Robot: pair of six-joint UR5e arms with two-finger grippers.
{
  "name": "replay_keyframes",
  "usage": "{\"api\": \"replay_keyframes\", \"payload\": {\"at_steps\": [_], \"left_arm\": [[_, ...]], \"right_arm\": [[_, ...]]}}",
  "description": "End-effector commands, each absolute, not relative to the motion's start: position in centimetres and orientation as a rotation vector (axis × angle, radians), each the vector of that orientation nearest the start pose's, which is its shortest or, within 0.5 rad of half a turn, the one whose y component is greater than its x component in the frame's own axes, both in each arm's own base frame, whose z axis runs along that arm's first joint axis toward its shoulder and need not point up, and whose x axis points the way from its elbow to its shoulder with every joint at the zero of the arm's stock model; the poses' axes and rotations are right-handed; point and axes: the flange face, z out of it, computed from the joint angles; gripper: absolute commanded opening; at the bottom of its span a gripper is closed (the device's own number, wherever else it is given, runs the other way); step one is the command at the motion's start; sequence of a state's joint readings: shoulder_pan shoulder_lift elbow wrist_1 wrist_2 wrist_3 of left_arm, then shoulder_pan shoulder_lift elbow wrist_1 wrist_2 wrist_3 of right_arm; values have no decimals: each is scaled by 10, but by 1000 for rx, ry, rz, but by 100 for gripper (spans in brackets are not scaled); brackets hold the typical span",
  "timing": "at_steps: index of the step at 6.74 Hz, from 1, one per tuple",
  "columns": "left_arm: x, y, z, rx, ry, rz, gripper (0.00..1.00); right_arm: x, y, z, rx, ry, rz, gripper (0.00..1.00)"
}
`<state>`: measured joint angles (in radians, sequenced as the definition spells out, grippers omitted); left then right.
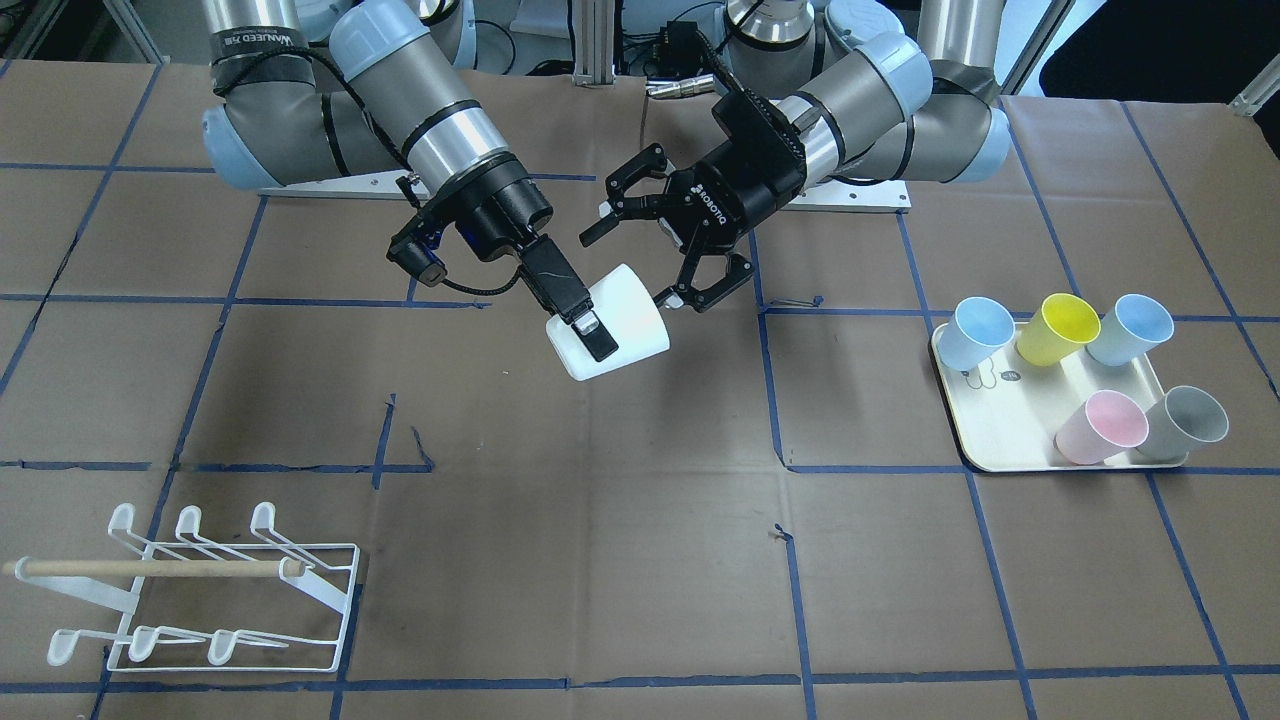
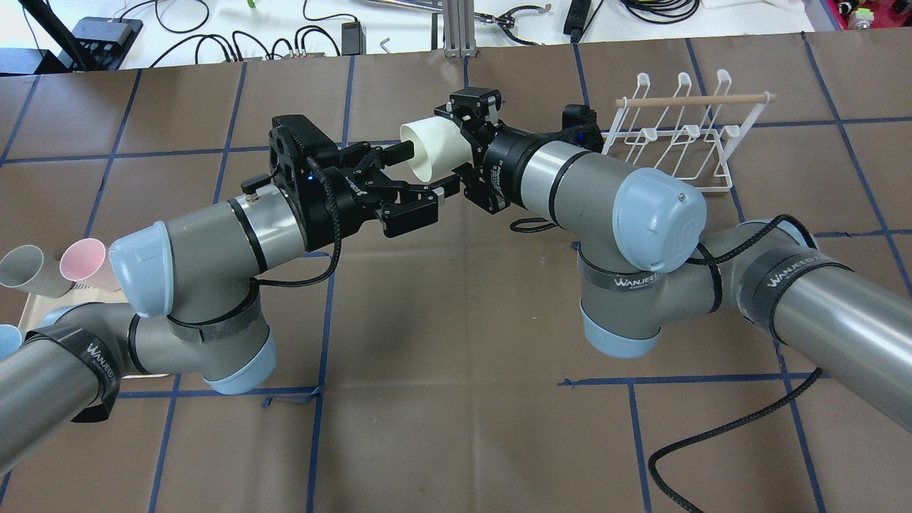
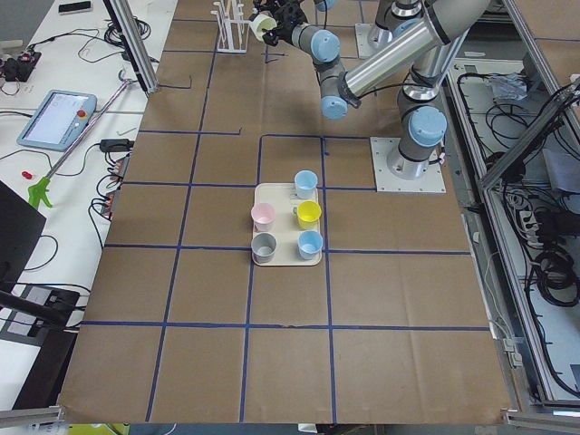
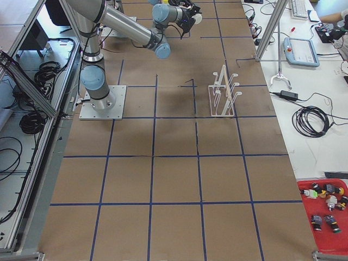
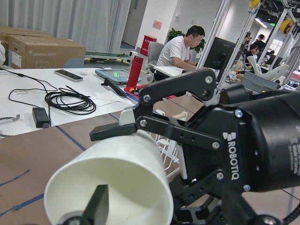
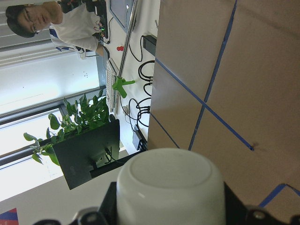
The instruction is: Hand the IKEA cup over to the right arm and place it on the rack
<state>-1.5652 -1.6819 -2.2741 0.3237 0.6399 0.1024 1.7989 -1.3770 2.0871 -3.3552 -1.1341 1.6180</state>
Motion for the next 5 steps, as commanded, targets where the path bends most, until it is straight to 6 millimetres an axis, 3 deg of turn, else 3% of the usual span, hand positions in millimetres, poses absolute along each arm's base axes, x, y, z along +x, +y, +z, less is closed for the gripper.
{"api": "replay_keyframes", "payload": {"at_steps": [1,3,4,5], "left_arm": [[-194,-415,368,-658,-1969,1286,98],[-144,-428,373,-531,-2050,1331,98],[-131,-444,368,-432,-2178,1298,98],[-116,-472,366,-292,-2420,1280,98]], "right_arm": [[273,-477,372,1099,1698,-413,27],[226,-515,383,1040,1715,-593,22],[210,-530,379,955,1793,-706,18],[199,-549,369,847,1889,-817,14]]}}
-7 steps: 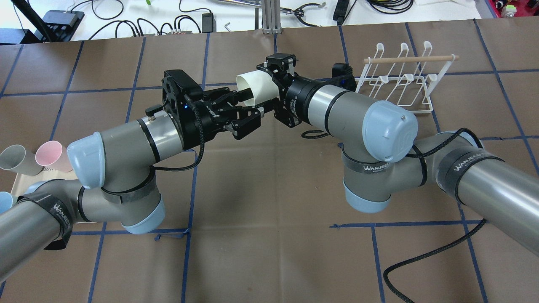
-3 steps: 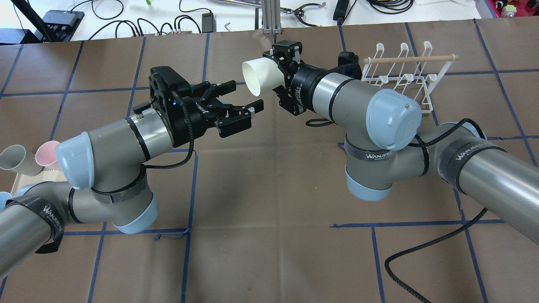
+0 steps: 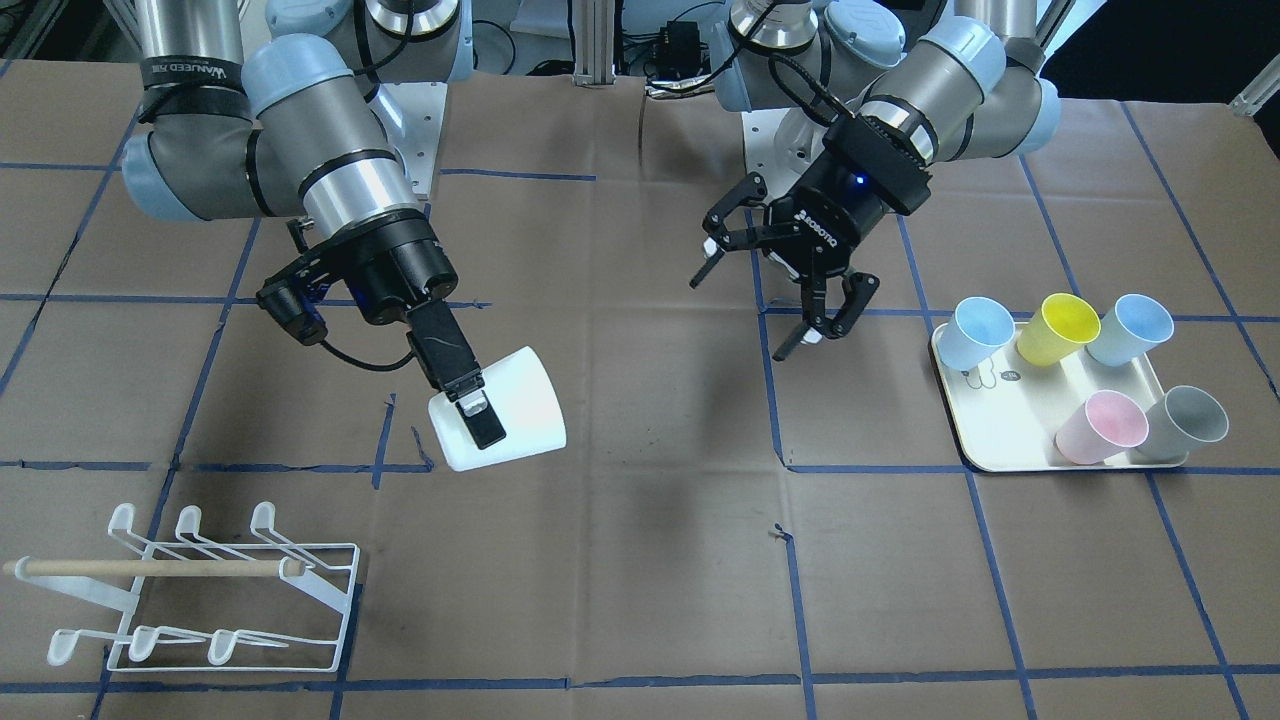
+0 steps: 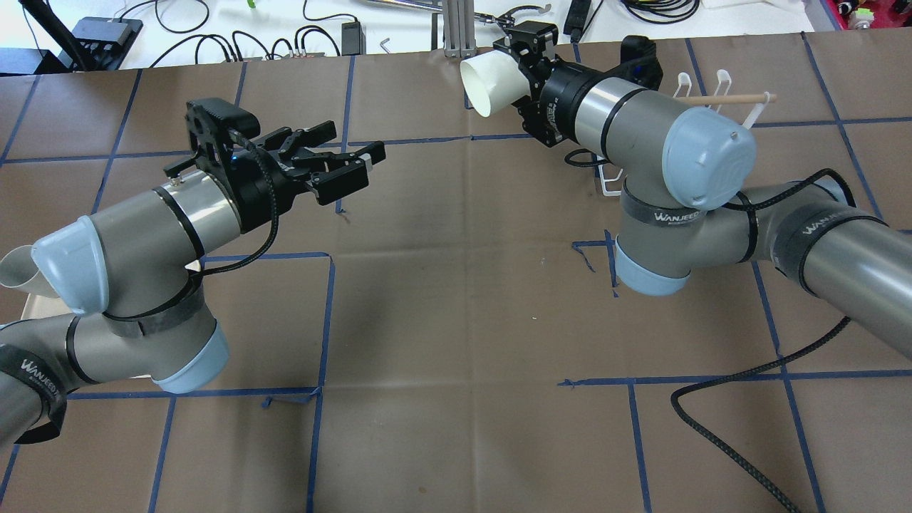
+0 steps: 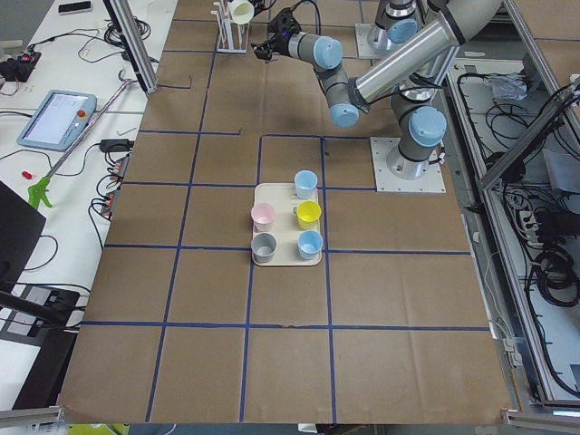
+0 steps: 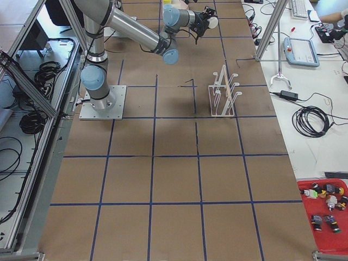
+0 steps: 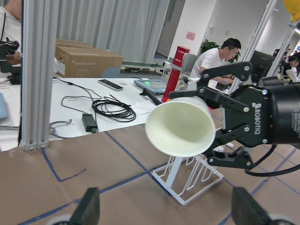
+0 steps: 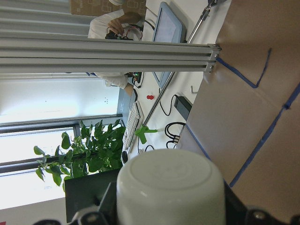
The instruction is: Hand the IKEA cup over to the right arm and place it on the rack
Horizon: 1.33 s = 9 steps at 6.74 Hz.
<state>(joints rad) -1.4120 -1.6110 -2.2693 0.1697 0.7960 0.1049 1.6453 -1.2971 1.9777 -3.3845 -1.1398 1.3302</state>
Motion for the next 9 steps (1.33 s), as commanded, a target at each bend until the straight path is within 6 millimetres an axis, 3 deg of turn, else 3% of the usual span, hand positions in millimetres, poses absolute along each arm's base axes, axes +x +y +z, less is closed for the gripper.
{"api": "replay_keyframes", "payload": {"at_steps": [1,3,4,5,6,7,9], "left_arm": [[-120,-491,366,-230,-2560,1145,98],[-144,-518,392,-101,-2992,685,99],[-148,-523,415,-27,-3077,382,99],[-148,-515,440,-16,-3106,119,99],[-142,-503,468,-22,-3138,11,99],[-137,-496,480,-28,-3182,-48,99],[-126,-482,485,4,-3183,-30,99]], "right_arm": [[184,-566,369,780,1969,-983,11],[146,-593,364,535,2193,-1286,10],[130,-606,364,405,2271,-1391,10],[111,-618,366,263,2358,-1510,9],[88,-629,362,107,2439,-1608,9],[76,-635,350,8,2455,-1706,9],[72,-645,323,-117,2487,-1768,10]]}}
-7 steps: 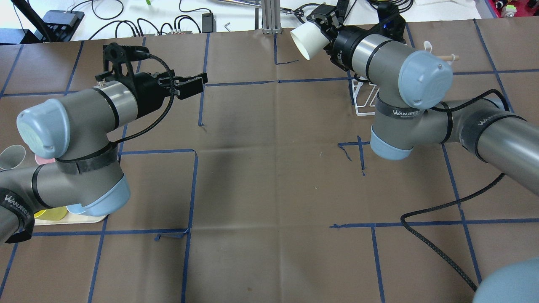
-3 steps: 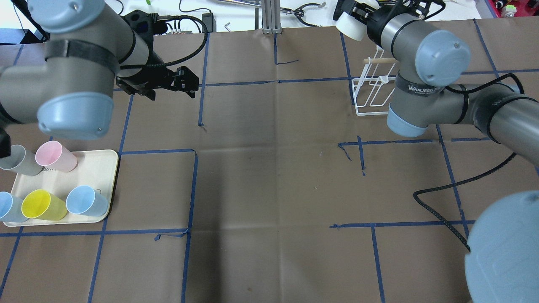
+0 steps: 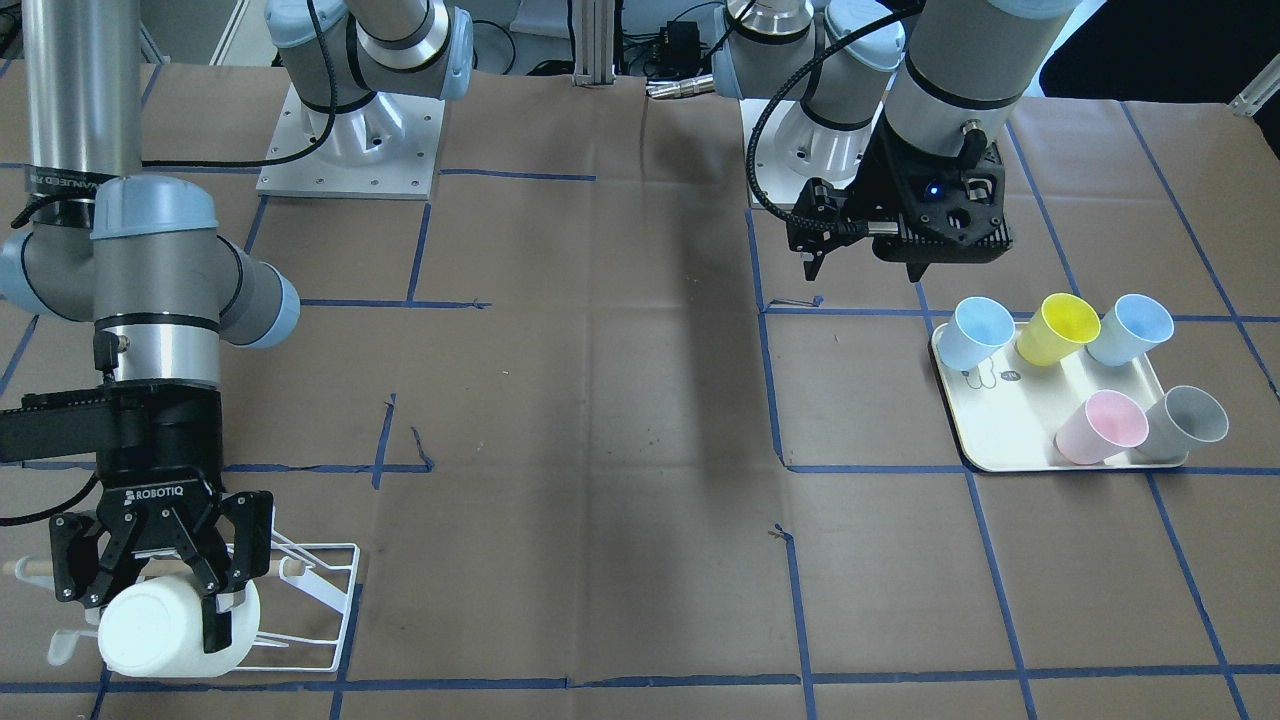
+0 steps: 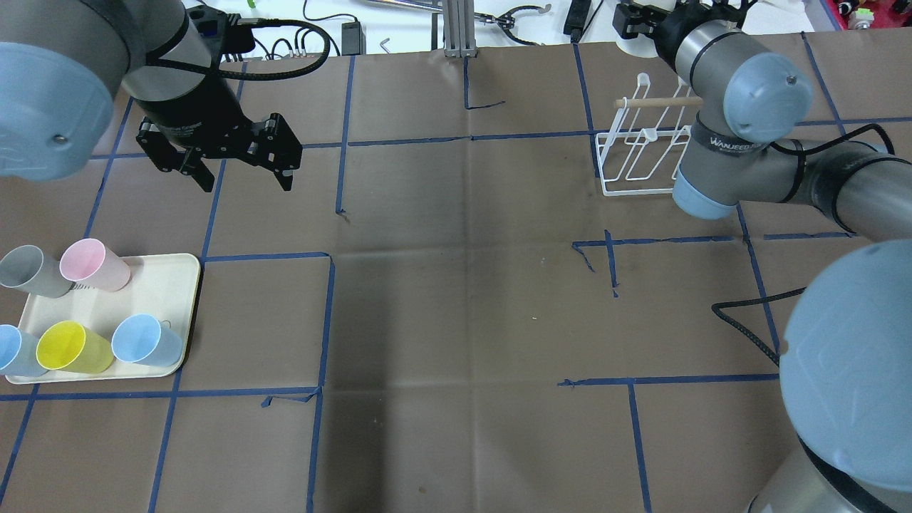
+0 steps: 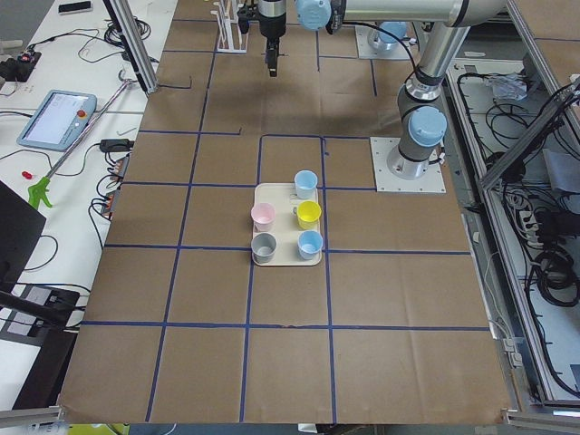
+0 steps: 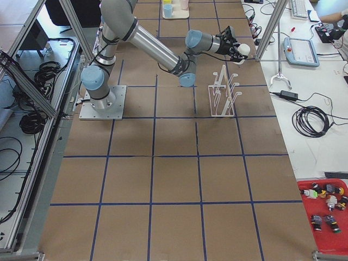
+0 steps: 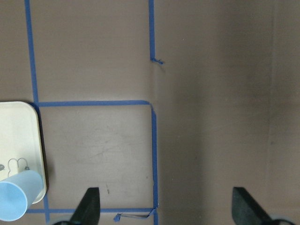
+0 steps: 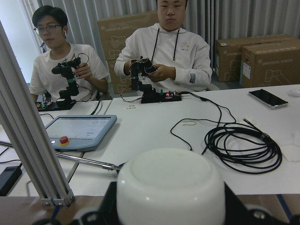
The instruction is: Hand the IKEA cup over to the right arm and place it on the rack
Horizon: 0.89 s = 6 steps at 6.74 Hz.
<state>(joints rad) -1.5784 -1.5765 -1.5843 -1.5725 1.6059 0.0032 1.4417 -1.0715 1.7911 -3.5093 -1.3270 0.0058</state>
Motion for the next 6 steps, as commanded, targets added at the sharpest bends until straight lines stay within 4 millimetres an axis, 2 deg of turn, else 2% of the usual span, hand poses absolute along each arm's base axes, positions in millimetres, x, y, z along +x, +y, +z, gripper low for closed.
{"api": "replay_keyframes", "payload": {"at_steps": [1,2,3,4,6], "left_arm": [[-109,-480,488,-49,3100,26,99],[-80,-478,489,-50,3110,24,99],[-45,-464,484,-85,3112,67,99],[-13,-440,472,-63,3113,104,99],[53,-390,429,-11,3153,187,99]], "right_arm": [[71,-648,317,-114,2494,-1756,10],[61,-652,306,-94,2512,-1741,10],[53,-655,298,-77,2526,-1732,10],[53,-655,290,-73,2534,-1712,10],[53,-652,282,-57,2544,-1687,10]]}}
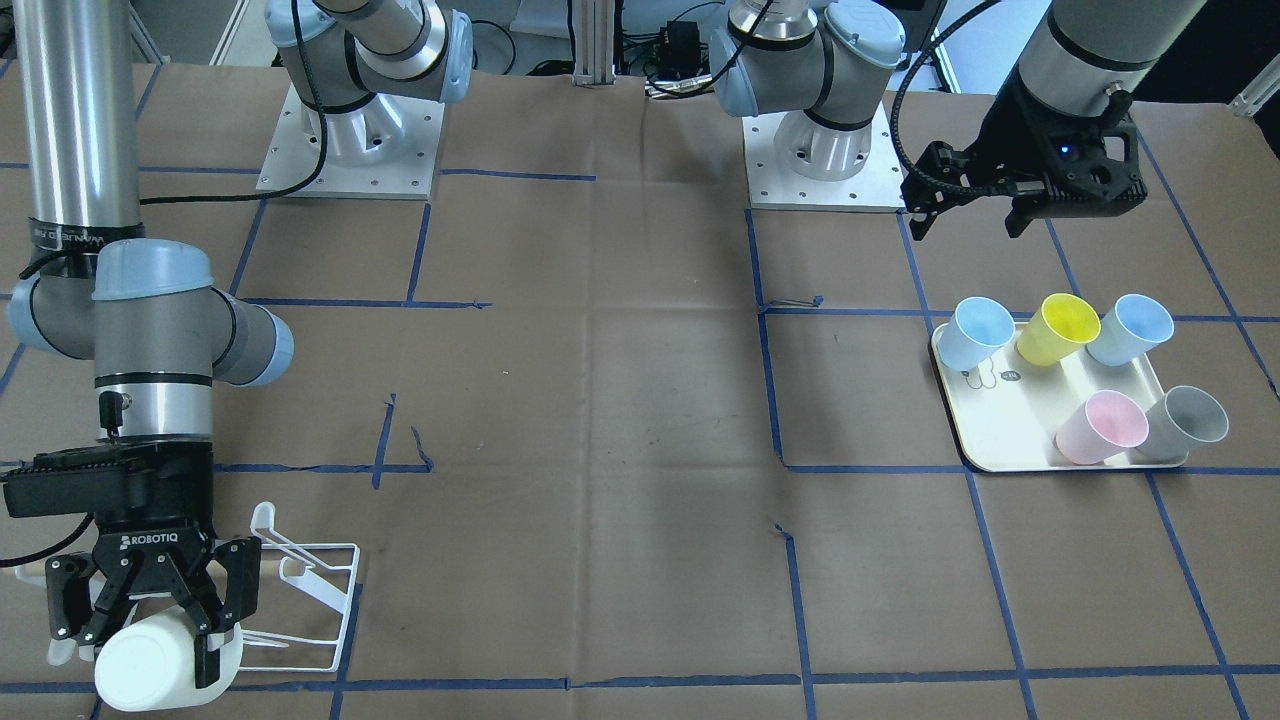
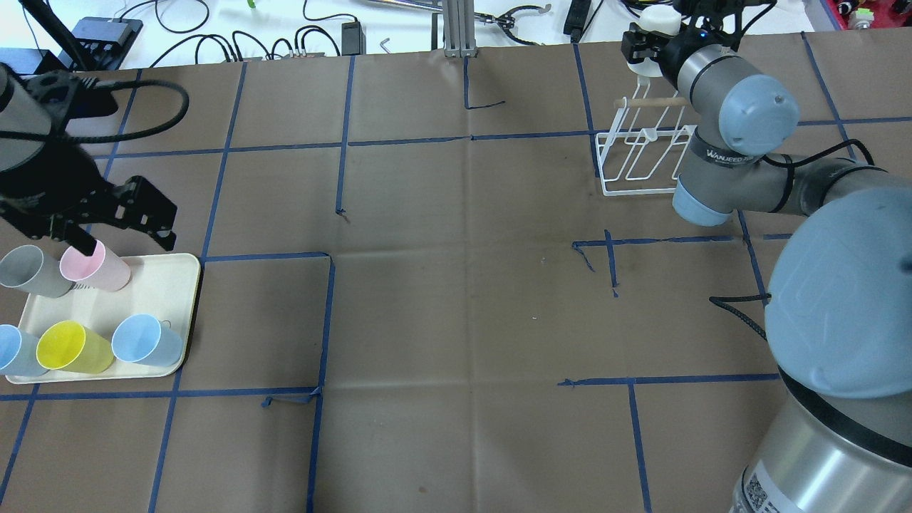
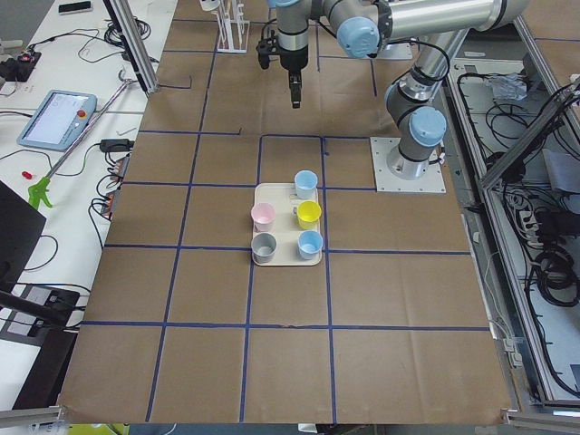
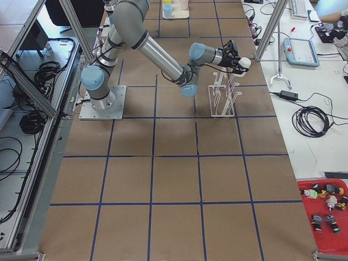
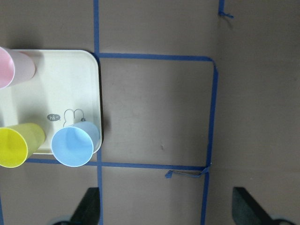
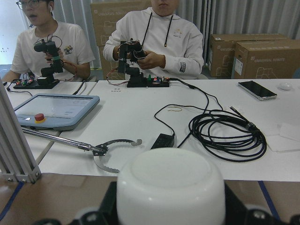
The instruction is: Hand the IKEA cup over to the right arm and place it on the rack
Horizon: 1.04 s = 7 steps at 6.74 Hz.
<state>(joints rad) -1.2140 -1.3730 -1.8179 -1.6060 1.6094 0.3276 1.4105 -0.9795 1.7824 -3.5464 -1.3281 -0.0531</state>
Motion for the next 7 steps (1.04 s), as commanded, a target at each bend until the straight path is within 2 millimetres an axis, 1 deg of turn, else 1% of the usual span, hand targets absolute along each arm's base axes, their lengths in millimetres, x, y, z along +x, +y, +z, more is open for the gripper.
{"api": "replay_keyframes", "payload": {"at_steps": [1,2,3,4,5,7], "left_arm": [[84,-373,410,-18,3172,197,99],[103,-368,393,-2,3168,160,99],[104,-369,375,0,3170,150,99],[106,-373,352,-6,3161,114,99],[105,-371,321,-8,3155,105,99],[108,-376,263,-12,3134,41,99]], "right_arm": [[54,-646,274,-50,2559,-1656,10],[56,-642,272,-49,2562,-1644,11],[56,-640,269,-50,2569,-1632,19],[57,-639,270,-60,2571,-1637,81],[57,-639,270,-55,2570,-1635,100],[56,-639,272,-55,2566,-1641,100]]}}
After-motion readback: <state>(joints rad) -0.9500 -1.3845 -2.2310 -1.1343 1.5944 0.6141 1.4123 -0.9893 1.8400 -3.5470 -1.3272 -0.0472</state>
